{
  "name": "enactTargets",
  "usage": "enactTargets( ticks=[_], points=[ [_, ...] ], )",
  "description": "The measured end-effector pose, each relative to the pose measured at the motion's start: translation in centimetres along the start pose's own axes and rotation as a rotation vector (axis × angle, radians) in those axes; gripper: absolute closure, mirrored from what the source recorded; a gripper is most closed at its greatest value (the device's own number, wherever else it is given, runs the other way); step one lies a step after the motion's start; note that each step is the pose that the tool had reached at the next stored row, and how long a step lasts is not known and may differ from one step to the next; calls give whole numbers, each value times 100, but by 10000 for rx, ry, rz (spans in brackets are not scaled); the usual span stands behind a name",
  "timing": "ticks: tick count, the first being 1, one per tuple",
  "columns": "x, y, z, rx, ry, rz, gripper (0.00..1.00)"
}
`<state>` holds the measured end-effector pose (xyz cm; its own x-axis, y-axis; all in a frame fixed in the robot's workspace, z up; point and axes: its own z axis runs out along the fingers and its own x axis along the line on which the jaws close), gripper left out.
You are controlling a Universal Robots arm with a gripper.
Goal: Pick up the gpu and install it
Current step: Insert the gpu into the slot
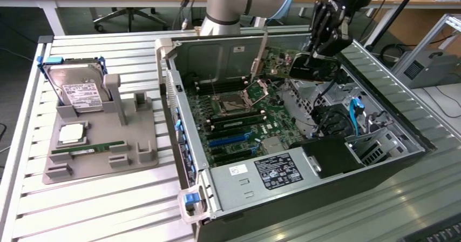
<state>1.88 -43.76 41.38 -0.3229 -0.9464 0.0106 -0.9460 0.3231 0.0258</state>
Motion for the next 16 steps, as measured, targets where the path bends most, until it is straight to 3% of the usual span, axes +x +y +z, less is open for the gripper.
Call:
enactTargets(
  ticks=[9,16],
  points=[
    [-8,2,24,63,183,-1229,73],
    [-22,6,41,144,430,-2293,73]
  ],
)
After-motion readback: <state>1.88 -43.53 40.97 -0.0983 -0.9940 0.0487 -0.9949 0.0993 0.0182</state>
